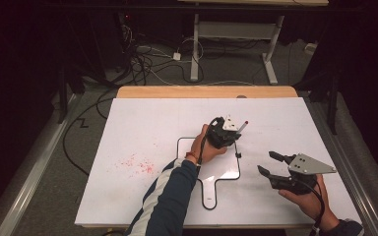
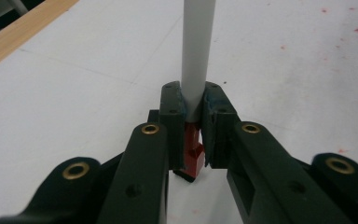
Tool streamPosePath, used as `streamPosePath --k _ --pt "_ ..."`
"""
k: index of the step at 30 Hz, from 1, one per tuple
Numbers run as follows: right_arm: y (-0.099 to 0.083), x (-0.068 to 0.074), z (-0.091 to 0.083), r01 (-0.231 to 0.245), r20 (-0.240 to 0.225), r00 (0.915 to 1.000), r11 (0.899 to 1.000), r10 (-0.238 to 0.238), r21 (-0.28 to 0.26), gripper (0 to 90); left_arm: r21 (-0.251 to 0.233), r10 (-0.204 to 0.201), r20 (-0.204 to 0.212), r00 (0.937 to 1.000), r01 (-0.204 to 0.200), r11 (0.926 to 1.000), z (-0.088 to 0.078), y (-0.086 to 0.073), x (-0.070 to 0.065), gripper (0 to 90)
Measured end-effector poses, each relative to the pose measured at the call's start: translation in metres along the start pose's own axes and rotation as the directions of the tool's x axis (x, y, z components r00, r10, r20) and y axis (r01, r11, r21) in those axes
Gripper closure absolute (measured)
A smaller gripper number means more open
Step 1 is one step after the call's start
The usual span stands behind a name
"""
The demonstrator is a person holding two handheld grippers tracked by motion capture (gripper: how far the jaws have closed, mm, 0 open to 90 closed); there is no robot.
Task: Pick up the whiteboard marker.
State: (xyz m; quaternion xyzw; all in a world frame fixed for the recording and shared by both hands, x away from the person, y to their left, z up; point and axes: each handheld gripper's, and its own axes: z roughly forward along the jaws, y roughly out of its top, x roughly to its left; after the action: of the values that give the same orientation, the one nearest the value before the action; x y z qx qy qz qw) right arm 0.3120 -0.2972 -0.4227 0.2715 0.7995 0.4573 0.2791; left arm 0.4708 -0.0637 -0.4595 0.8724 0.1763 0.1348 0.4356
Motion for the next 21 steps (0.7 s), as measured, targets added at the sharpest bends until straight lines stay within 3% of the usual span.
streamPosePath --k 5,11,18,21 --pt "-0.001 0.0 0.0 0.003 -0.005 1.0 1.0 -0.003 0.002 38.5 0.02 0.013 0.004 0.9999 -0.013 0.9997 -0.003 -0.001 0.002 78.6" --pt "-0.001 -0.001 -0.003 0.001 0.003 1.0 1.0 -0.001 -0.001 38.5 0.008 -0.052 -0.004 0.9986 0.052 0.9986 -0.021 -0.018 0.018 78.7" --pt "-0.001 0.0 -0.003 0.005 0.007 1.0 1.0 -0.005 -0.003 38.6 0.013 -0.041 0.021 0.9989 0.041 0.9991 -0.045 -0.035 0.015 78.6" --pt "0.0 0.001 -0.002 -0.004 0.005 1.0 1.0 0.004 0.001 38.7 0.03 -0.003 0.031 0.9995 0.002 0.9996 -0.058 -0.04 0.008 78.6"
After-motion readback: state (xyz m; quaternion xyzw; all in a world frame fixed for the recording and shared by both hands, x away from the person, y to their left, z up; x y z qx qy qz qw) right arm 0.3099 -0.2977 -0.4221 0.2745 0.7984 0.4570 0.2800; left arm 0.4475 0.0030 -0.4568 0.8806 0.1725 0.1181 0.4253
